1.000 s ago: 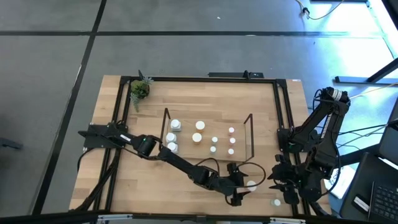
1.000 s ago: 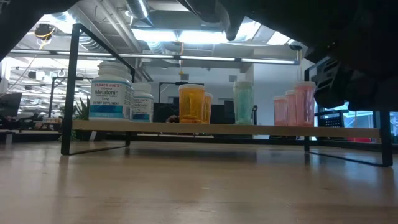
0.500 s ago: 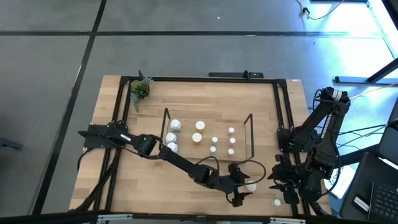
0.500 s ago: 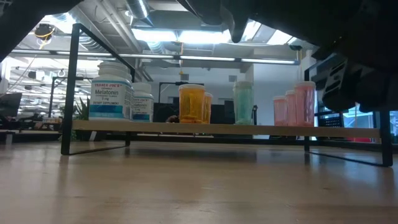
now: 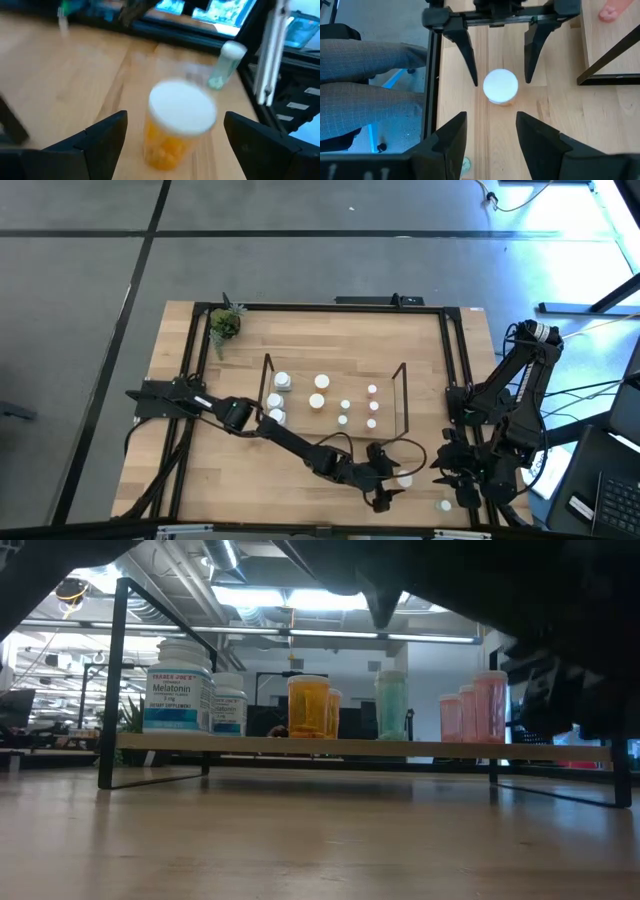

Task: Pick and place medicine bottles onto shelf by color
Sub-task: Put the orange pill bottle on the shelf aligned with the other orange pill bottle

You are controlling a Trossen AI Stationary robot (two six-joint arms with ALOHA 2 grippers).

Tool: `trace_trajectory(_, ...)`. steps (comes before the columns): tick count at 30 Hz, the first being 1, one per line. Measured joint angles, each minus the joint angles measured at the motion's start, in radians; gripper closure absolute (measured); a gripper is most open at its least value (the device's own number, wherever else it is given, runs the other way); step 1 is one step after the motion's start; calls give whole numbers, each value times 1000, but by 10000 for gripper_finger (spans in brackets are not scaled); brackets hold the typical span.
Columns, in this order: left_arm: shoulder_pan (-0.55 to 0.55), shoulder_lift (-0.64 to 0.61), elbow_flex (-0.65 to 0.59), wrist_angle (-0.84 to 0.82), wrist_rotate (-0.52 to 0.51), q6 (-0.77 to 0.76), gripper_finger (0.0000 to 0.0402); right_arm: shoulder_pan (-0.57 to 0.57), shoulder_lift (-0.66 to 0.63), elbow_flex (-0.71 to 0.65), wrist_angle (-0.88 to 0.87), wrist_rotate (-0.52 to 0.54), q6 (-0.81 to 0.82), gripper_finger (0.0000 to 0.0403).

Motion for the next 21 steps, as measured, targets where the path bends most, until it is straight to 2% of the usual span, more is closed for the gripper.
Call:
trace_trajectory(4, 1, 8, -3, 3, -2, -78, 75, 0, 0, 0, 0, 0, 0, 230)
trace_trajectory(13, 5, 6, -3, 43, -3, -103, 75, 0, 0, 0, -5, 0, -1, 231)
trace_trajectory(21, -10, 6, -3, 43, -13, 145, 75, 0, 0, 0, -7, 0, -1, 231)
